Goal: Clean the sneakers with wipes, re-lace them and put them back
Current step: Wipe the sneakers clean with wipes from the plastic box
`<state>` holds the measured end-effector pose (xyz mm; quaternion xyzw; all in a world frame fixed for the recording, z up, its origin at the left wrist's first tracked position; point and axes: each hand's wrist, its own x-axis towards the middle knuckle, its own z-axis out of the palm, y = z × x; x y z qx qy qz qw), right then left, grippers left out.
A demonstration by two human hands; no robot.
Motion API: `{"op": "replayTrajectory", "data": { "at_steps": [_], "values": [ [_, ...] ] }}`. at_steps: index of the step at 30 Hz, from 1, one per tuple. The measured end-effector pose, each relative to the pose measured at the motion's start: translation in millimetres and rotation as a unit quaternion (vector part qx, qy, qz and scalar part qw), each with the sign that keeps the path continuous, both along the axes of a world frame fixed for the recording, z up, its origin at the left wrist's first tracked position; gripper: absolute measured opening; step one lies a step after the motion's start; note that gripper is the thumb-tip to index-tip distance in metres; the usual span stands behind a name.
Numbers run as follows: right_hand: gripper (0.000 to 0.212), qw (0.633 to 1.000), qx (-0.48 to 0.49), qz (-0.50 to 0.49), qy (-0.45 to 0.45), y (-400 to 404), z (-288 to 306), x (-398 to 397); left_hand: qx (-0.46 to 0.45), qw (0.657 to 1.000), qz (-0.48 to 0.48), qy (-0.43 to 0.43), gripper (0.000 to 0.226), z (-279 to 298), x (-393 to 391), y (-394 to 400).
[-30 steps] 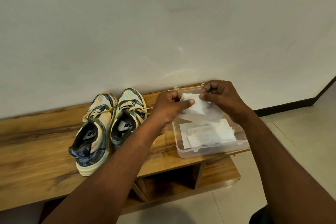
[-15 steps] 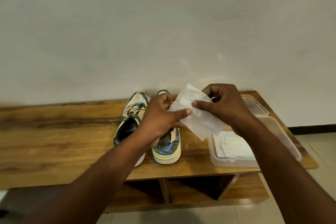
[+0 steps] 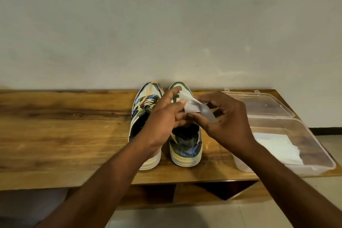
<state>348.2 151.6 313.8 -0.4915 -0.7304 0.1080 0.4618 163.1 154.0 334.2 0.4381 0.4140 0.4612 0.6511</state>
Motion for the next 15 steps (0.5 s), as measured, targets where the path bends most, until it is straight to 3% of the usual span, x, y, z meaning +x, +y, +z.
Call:
{"op": "replayTrajectory", "data": {
  "at_steps": [4, 6, 8, 11, 13, 15],
  "values": [
    [0.031, 0.999, 0.001, 0.018, 0.042, 2.1, -9.2, 4.7, 0.076, 0.991, -0.043, 0.104, 0.067, -13.6, -6.9, -5.6],
    [0.031, 0.997, -0.021, -0.001, 0.075, 4.1, -9.5, 7.5, 0.136, 0.969, -0.057, 0.196, 0.083, -17.7, -10.3, -12.1],
    [0.031, 0.992, -0.040, -0.035, 0.115, 4.9, -9.7, 10.8, 0.226, 0.917, -0.051, 0.324, 0.088, -19.2, -9.6, -20.6],
    [0.036, 0.981, -0.062, -0.069, 0.173, 6.7, -10.5, 13.3, 0.331, 0.813, -0.022, 0.478, 0.088, -22.5, -0.4, -33.3],
    [0.041, 0.975, -0.067, -0.068, 0.199, 7.3, -11.6, 11.3, 0.348, 0.778, -0.009, 0.523, 0.083, -25.9, 5.5, -38.8],
    [0.037, 0.973, -0.066, -0.067, 0.212, 7.3, -15.2, 10.7, 0.357, 0.770, 0.022, 0.529, 0.069, -29.8, 10.0, -38.1]
  ]
}}
